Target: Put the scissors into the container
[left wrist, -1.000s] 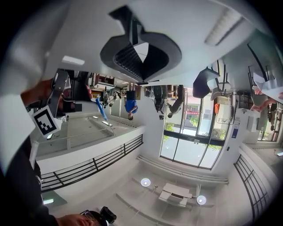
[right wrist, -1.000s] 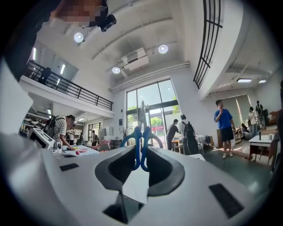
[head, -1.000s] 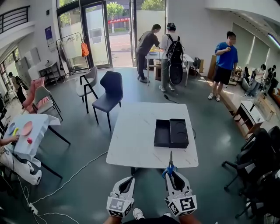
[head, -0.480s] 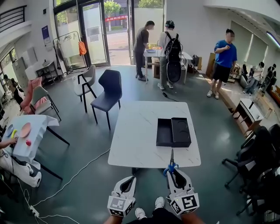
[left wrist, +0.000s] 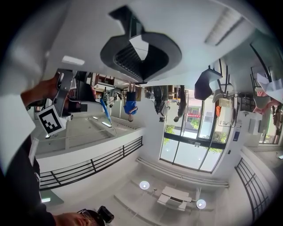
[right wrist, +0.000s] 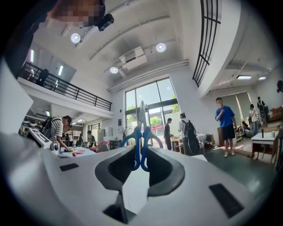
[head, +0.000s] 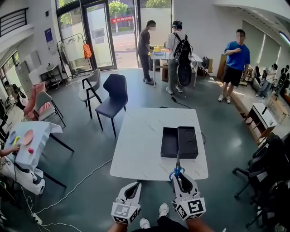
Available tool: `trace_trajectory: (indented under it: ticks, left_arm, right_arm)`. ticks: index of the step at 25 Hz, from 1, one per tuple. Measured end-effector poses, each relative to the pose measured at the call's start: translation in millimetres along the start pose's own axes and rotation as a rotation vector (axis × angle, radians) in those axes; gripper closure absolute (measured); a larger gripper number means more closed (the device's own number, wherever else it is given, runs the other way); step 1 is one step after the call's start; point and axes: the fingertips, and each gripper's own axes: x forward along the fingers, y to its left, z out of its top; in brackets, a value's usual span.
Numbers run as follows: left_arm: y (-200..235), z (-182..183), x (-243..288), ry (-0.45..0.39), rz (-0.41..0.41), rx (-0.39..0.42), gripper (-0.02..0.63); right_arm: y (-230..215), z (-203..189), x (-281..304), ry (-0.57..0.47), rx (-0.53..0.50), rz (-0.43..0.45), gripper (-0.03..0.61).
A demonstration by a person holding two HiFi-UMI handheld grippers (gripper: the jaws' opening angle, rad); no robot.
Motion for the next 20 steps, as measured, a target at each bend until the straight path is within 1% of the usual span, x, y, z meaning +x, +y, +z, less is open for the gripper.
trace_trajectory:
  ticks: [13,20]
  left_arm:
    - [-2.8,8.2,73.7,0.016,-0.007,0.018,0.604]
    - [1.6,12.7,110.4,0.025,0.005,0.022,0.604]
  right_arm:
    - [-59.8,-15.6,40.7,0.045,0.031,-0.001,0.492]
    - [-86.4,-24.8,65.2,0.069,0.041,0.011,0.492]
